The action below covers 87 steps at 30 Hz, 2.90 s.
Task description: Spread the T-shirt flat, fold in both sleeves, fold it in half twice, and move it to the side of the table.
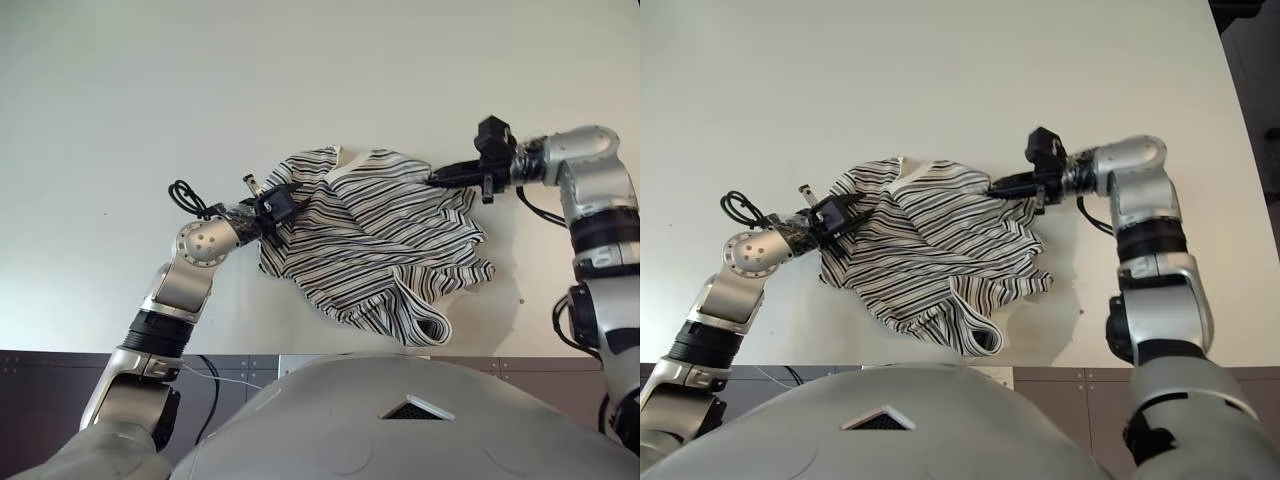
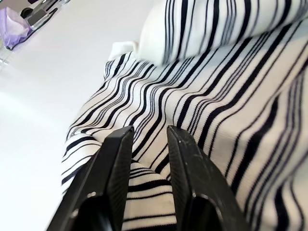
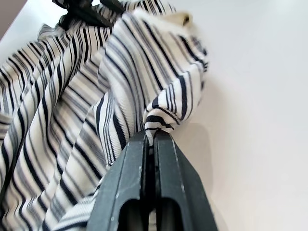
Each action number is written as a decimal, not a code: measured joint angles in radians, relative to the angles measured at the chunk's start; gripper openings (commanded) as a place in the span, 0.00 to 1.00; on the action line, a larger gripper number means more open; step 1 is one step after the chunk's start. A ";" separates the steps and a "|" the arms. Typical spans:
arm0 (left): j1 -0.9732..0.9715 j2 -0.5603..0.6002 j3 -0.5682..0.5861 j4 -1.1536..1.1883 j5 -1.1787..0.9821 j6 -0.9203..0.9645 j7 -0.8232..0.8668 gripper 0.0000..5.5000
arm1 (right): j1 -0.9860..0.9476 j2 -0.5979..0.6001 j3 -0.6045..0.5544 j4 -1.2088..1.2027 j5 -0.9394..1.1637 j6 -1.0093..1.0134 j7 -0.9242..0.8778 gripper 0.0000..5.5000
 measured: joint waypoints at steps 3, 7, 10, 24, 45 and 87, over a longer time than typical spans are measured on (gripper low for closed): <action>0.118 0.024 0.023 -0.163 -0.141 0.130 -0.096 0.23 | 0.107 -0.025 -0.010 -0.123 0.003 0.011 -0.052 0.03; 0.109 0.071 0.080 -0.220 -0.181 0.205 -0.134 0.23 | 0.148 -0.020 -0.052 -0.167 0.023 0.038 -0.163 0.03; 0.069 0.063 0.116 -0.202 -0.198 0.232 -0.126 0.23 | 0.148 -0.019 -0.066 -0.168 0.031 0.039 -0.204 0.03; -0.243 0.005 0.144 0.043 -0.348 0.571 -0.210 0.32 | 0.109 0.017 -0.034 -0.113 0.020 -0.010 -0.235 0.02; -0.333 0.014 0.132 0.250 -0.354 0.582 -0.340 0.32 | 0.104 0.024 -0.007 -0.099 0.020 -0.050 -0.249 0.02; -1.014 -0.015 0.214 0.932 -0.197 0.145 -0.275 0.02 | -0.588 0.087 -0.073 0.413 -0.084 -0.203 -0.448 0.02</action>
